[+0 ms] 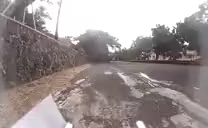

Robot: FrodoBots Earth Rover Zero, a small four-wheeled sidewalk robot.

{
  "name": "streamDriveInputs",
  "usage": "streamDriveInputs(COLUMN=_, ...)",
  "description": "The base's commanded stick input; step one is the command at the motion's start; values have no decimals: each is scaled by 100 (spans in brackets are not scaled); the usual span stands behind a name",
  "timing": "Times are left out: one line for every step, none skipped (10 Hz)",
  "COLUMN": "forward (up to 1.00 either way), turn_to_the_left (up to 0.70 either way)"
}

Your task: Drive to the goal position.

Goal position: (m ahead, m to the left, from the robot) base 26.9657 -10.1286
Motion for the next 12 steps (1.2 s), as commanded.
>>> streamDriveInputs(forward=100, turn_to_the_left=-16)
streamDriveInputs(forward=100, turn_to_the_left=0)
streamDriveInputs(forward=100, turn_to_the_left=-2)
streamDriveInputs(forward=100, turn_to_the_left=-5)
streamDriveInputs(forward=100, turn_to_the_left=-17)
streamDriveInputs(forward=100, turn_to_the_left=-5)
streamDriveInputs(forward=100, turn_to_the_left=-7)
streamDriveInputs(forward=100, turn_to_the_left=0)
streamDriveInputs(forward=100, turn_to_the_left=0)
streamDriveInputs(forward=100, turn_to_the_left=-18)
streamDriveInputs(forward=100, turn_to_the_left=-8)
streamDriveInputs(forward=100, turn_to_the_left=-1)
